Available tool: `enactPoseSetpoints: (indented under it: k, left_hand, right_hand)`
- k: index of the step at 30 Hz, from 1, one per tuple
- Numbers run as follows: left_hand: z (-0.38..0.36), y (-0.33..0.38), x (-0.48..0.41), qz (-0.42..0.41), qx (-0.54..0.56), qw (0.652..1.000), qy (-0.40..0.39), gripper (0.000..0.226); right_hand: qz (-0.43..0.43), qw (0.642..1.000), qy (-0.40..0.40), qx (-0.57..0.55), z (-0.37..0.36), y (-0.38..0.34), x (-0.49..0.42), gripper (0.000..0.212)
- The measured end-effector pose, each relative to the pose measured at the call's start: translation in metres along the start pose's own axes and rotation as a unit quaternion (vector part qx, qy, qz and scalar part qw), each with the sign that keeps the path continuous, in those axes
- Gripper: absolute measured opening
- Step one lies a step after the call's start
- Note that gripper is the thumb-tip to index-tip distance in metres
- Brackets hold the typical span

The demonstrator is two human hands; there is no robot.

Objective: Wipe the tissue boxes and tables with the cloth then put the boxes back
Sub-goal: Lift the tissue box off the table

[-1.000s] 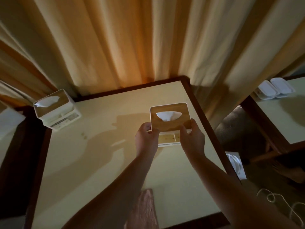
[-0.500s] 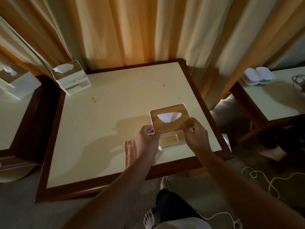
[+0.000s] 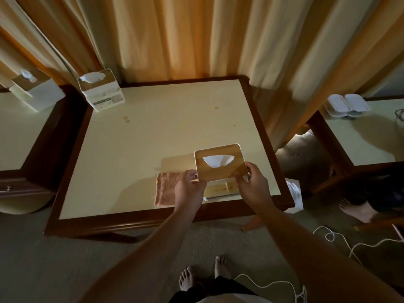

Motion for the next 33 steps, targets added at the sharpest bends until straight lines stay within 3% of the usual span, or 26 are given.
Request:
enactPoseSetpoints:
  k: [19,24,27,29,33]
  left_hand:
    - [0.000,-0.009,0.003,-0.025,-0.030,0.999,-0.003,0.043]
    - [0.010,-0.011,0.002,-0.045,-0.060,0.997,-0.013,0.047]
    - [0.023,-0.018,-0.002,-0.056,-0.079,0.995,-0.005,0.046]
    - [0.030,-0.024,-0.004,-0.067,-0.095,0.993,-0.011,0.047]
    - [0.040,-0.030,-0.006,-0.094,-0.120,0.988,-0.022,0.052]
  right_hand:
    - [0.039,0.997,-0.066,0.027,-0.012,0.004,-0.003,0.056]
    - [0.096,0.992,-0.007,0.078,-0.013,-0.008,0.007,0.057]
    - [0.212,0.964,0.022,0.158,-0.018,-0.032,0.028,0.061]
    - [0.273,0.940,-0.005,0.203,-0.030,-0.045,0.043,0.061]
    - [0.302,0.908,-0.077,0.279,-0.060,-0.053,0.056,0.065]
Point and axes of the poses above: each hand's wrist, its own x-axis away from the middle knuckle, its own z-axis out of the back of the hand, y = z × x, the point moved 6 cm from there along -x, towards the middle knuckle, and after that the axes turned 7 degrees about x, right-handed, at the moved point
